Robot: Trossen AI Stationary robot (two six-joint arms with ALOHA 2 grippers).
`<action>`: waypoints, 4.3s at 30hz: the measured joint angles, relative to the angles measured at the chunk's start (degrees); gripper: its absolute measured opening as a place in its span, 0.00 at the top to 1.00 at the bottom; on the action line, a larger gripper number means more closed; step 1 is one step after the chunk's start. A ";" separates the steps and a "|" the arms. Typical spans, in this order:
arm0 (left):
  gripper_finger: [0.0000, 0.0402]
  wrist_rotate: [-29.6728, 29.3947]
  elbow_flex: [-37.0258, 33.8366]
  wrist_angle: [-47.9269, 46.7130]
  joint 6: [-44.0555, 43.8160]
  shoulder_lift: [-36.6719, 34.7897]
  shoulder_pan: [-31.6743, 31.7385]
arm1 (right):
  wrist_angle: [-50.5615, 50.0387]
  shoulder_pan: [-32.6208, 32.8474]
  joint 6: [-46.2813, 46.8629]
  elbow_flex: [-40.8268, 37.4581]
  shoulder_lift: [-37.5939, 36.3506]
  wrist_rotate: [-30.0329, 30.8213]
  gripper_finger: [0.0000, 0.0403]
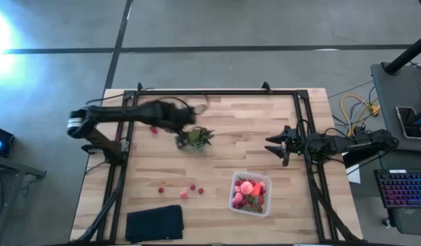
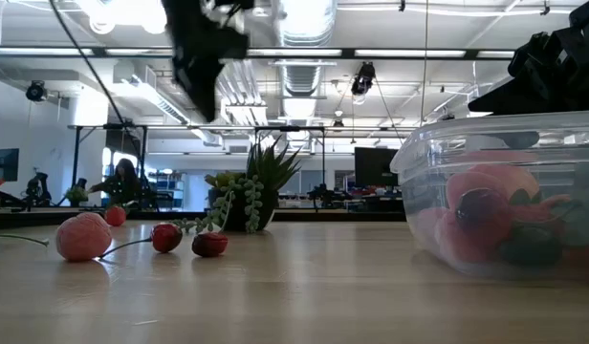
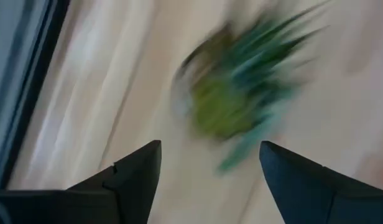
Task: Pick and placing Produce into tupperware
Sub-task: Put the strawberry into the bin
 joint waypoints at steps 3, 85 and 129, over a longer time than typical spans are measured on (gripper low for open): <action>0.36 0.56 -8.25 -0.86 -8.11 -5.83 6.37 | 0.00 0.00 0.00 0.00 0.00 0.01 0.51; 0.67 0.42 -26.17 6.02 26.26 0.17 29.53 | 0.00 0.00 0.00 0.00 0.00 0.01 0.51; 0.64 23.48 32.51 28.66 14.88 37.63 -19.01 | 0.00 -0.02 0.00 0.00 0.00 0.00 0.51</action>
